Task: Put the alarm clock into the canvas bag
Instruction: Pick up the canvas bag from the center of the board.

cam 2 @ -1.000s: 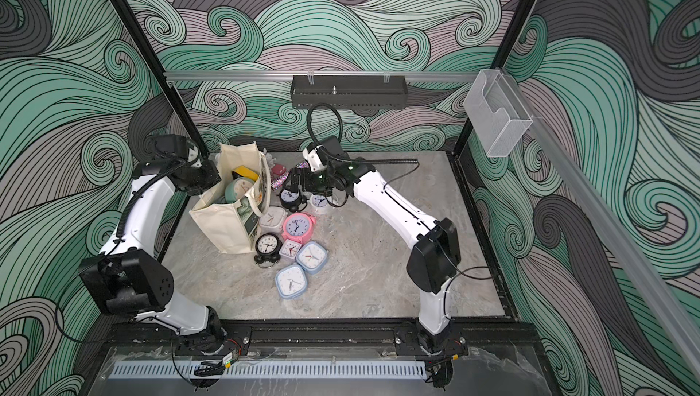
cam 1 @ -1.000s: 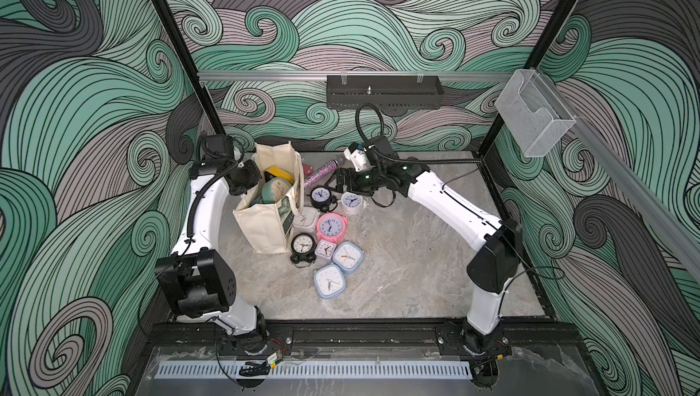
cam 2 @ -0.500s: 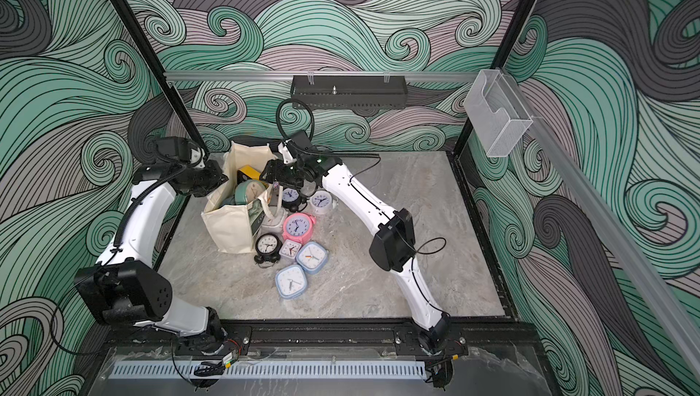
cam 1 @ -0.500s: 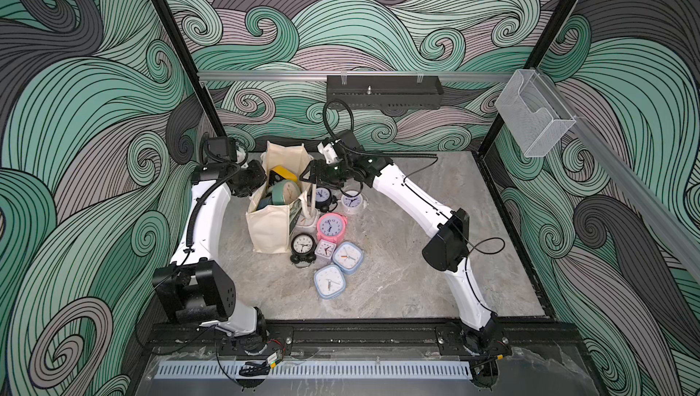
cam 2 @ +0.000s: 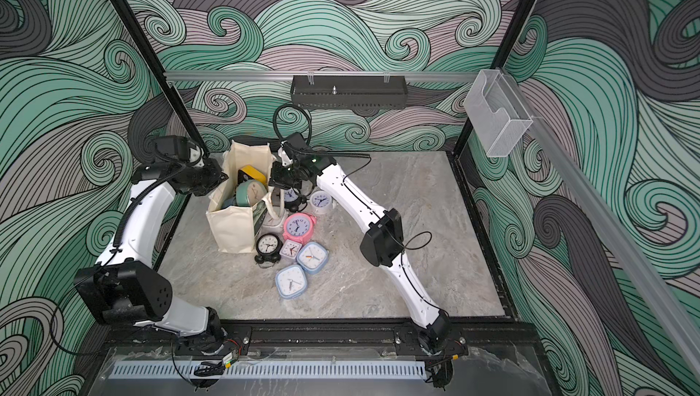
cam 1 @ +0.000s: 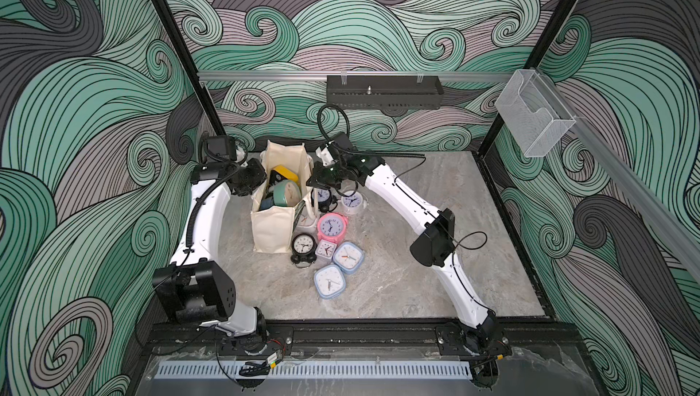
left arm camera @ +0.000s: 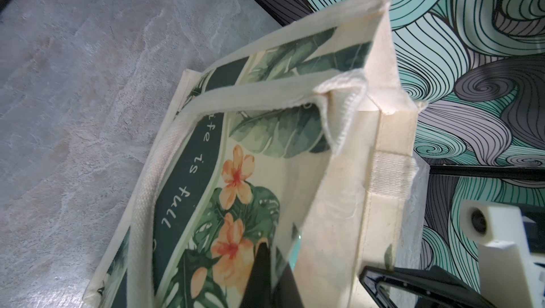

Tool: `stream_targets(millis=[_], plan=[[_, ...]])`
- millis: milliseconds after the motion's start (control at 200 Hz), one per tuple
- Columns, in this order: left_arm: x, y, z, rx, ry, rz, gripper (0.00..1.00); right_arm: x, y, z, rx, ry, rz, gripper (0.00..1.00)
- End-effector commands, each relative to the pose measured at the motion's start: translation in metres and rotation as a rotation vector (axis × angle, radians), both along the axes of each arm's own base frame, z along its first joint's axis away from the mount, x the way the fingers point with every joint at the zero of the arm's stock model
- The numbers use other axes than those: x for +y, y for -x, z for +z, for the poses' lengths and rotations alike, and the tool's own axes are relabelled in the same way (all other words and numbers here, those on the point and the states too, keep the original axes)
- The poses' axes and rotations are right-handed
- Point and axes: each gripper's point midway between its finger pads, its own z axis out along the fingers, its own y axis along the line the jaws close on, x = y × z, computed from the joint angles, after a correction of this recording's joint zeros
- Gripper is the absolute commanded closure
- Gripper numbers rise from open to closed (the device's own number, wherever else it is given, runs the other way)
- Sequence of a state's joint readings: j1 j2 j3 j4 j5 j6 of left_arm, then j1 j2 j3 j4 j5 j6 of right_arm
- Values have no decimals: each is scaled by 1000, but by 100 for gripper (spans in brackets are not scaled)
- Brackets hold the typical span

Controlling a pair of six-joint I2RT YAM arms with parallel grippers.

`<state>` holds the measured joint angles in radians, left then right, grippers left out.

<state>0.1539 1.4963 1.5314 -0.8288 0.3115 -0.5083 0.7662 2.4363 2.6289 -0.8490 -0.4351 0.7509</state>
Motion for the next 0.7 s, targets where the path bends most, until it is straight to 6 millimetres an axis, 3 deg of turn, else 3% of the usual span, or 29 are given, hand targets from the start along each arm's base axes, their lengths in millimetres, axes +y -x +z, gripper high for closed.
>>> stream_targets(millis=[0, 140, 200, 285, 365, 490, 680, 695], plan=[[-2, -5, 94, -231, -42, -2, 100, 5, 4, 65, -153, -122, 81, 100], [-4, 4, 157, -331, -148, -25, 100, -19, 11, 128, -294, -172, 87, 100], [-17, 13, 180, -365, -201, -65, 100, -37, 14, 154, -328, -189, 68, 100], [-45, 21, 195, -390, -218, -153, 100, -65, 17, 178, -352, -200, 48, 100], [-81, 27, 198, -394, -184, -256, 100, -98, 21, 185, -350, -170, 23, 100], [-157, 37, 185, -381, -115, -454, 100, -160, 23, 181, -339, -102, -44, 100], [-231, 28, 175, -384, -21, -563, 100, -255, 31, 156, -283, -10, -186, 100], [-237, 27, 174, -383, -19, -573, 100, -263, 33, 161, -296, -9, -203, 100]])
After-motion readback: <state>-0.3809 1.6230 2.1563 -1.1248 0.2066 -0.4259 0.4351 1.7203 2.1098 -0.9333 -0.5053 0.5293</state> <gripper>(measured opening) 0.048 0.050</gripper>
